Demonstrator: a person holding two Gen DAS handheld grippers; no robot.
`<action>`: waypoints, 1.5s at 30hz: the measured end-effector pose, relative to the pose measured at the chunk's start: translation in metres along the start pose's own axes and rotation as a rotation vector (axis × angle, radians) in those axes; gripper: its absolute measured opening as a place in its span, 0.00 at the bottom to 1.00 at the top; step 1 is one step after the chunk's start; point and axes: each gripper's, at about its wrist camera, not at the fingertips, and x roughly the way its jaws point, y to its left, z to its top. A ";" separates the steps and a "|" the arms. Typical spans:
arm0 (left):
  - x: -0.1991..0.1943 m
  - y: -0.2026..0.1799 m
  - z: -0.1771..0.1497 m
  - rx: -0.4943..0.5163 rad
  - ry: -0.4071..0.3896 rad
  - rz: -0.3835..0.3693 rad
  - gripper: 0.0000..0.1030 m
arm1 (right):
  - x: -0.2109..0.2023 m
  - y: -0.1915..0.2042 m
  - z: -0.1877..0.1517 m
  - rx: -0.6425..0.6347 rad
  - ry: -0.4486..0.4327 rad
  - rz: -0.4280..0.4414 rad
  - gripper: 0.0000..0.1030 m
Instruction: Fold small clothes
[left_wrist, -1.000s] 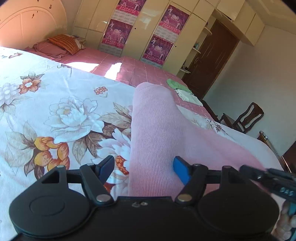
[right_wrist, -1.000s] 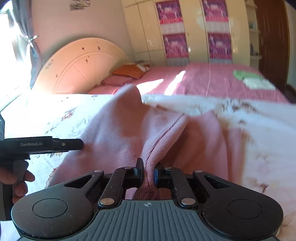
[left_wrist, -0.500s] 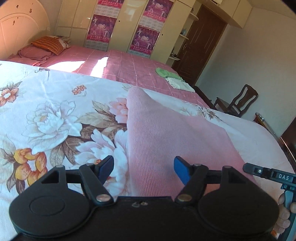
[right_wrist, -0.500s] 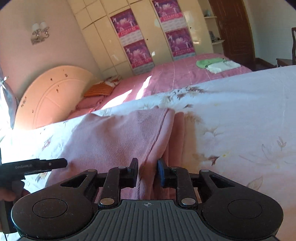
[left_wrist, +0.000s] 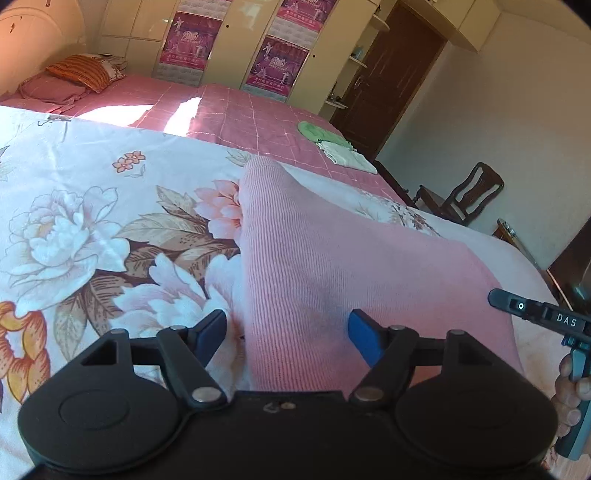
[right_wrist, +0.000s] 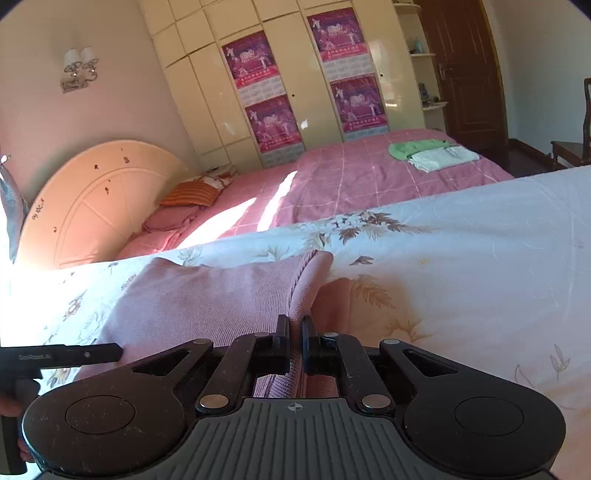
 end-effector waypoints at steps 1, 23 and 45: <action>0.004 -0.004 0.000 0.008 0.007 0.012 0.70 | 0.006 -0.001 -0.001 -0.013 0.023 -0.020 0.05; -0.078 0.007 -0.058 0.015 -0.022 0.083 0.74 | -0.065 0.024 -0.073 0.127 0.192 0.042 0.32; -0.074 -0.024 -0.040 0.232 -0.023 0.112 0.74 | -0.068 0.025 -0.047 0.054 0.044 -0.005 0.17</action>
